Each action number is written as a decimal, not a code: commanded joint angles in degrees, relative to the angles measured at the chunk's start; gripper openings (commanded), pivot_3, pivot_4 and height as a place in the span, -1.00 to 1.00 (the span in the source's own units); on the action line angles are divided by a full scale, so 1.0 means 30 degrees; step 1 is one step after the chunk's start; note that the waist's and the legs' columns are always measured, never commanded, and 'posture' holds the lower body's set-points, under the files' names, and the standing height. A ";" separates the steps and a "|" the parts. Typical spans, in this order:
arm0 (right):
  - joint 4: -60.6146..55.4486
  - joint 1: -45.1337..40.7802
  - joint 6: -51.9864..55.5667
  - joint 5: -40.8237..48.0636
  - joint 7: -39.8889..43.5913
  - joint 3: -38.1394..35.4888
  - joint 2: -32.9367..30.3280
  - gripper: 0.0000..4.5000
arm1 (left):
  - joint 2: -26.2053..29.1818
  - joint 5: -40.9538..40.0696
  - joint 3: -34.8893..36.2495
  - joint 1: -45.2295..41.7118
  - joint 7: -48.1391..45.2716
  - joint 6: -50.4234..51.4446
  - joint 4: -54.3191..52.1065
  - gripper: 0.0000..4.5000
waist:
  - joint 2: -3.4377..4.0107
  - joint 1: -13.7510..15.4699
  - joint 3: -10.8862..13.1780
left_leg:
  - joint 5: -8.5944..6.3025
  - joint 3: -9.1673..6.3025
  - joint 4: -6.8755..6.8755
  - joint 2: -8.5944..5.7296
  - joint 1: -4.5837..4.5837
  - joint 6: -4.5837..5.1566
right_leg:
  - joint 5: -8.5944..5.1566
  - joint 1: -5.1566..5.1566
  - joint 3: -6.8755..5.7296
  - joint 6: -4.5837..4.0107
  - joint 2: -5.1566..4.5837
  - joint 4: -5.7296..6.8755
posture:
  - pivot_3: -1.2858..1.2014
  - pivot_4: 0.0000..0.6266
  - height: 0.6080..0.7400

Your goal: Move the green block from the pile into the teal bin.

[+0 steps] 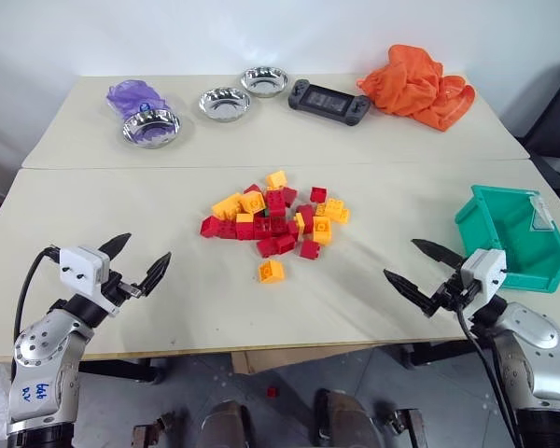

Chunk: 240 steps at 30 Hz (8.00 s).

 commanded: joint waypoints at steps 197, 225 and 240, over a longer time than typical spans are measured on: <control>-1.3303 0.5376 0.8150 0.0376 -0.5103 -0.4500 -0.0429 1.00 | -0.4414 0.6353 -1.1156 -2.5013 -1.3314 0.0871 1.7227 -0.43 | -0.0097 0.0710 0.0140 | -0.0001 0.0008 0.0009 -0.0019 -0.0085 -0.0009 | -0.0007 -0.0052 -0.0040 -0.0004 0.0007 -0.0030 | 0.03 -0.52 1.00; -1.3360 0.0468 0.8525 0.1095 -0.5714 0.0045 -0.1787 1.00 | -0.2785 0.7920 -1.0719 -2.1563 -0.8169 0.5779 1.6802 0.63 | -0.0115 0.0570 0.0148 | -0.0019 -0.0048 0.0042 -0.0046 -0.0065 0.0028 | 0.0007 -0.0032 -0.0008 0.0014 0.0009 -0.0011 | 0.03 -0.52 1.00; -1.2488 -0.1918 0.8511 0.0611 -0.5508 0.2217 -0.1467 1.00 | -0.3162 1.0516 -1.2713 -2.4098 -0.7310 0.4526 2.1193 0.36 | -0.0117 0.0474 0.0146 | -0.0018 -0.0035 0.0030 -0.0047 -0.0058 0.0025 | 0.0009 -0.0033 -0.0009 0.0017 0.0010 -0.0016 | 0.03 -0.52 1.00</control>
